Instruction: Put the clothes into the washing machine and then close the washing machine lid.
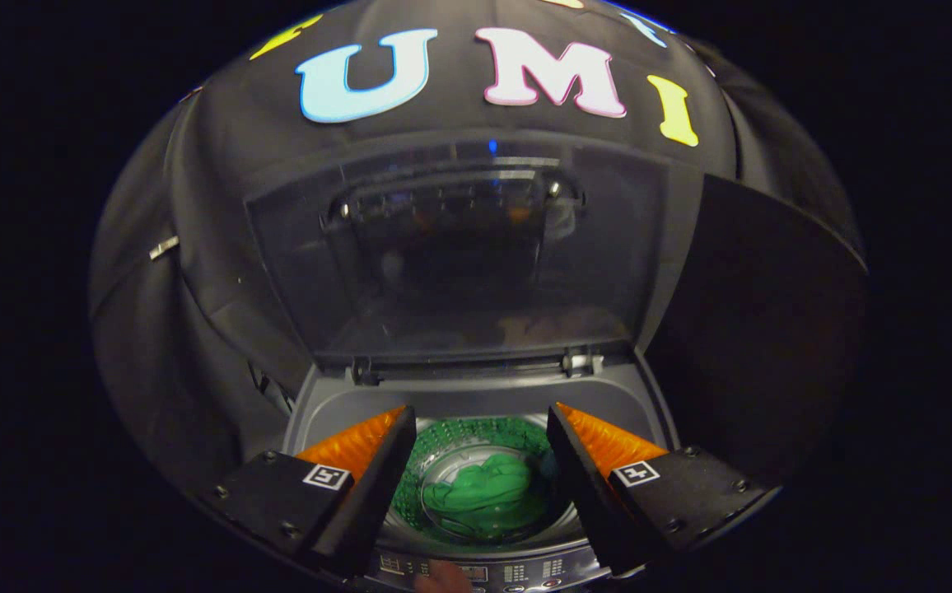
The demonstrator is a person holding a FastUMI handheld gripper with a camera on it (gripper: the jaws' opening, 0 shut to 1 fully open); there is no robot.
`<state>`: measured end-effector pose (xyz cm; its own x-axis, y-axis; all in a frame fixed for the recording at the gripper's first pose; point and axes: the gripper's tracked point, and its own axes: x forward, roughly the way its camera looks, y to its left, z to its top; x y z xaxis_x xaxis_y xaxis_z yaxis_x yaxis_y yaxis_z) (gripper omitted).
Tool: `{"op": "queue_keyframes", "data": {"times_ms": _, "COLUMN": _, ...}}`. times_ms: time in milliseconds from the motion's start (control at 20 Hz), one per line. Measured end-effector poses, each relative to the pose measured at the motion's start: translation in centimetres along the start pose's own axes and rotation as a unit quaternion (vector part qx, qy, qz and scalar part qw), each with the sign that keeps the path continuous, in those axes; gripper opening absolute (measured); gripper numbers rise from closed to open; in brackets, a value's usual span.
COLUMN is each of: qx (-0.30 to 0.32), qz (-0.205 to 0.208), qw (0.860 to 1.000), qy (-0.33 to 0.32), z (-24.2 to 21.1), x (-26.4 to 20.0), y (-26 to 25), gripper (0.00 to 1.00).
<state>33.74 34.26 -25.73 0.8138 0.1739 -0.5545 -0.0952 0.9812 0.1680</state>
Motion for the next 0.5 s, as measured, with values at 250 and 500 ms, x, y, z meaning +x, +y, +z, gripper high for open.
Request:
{"op": "queue_keyframes", "data": {"times_ms": 250, "qx": -0.005, "qz": -0.013, "qw": 0.997, "qy": -0.077, "z": 8.3, "x": -3.6, "y": -1.1, "gripper": 1.0}}
{"op": "queue_keyframes", "data": {"times_ms": 500, "qx": 0.005, "qz": 0.002, "qw": 0.991, "qy": -0.136, "z": 16.5, "x": -4.7, "y": -0.4, "gripper": 1.0}}
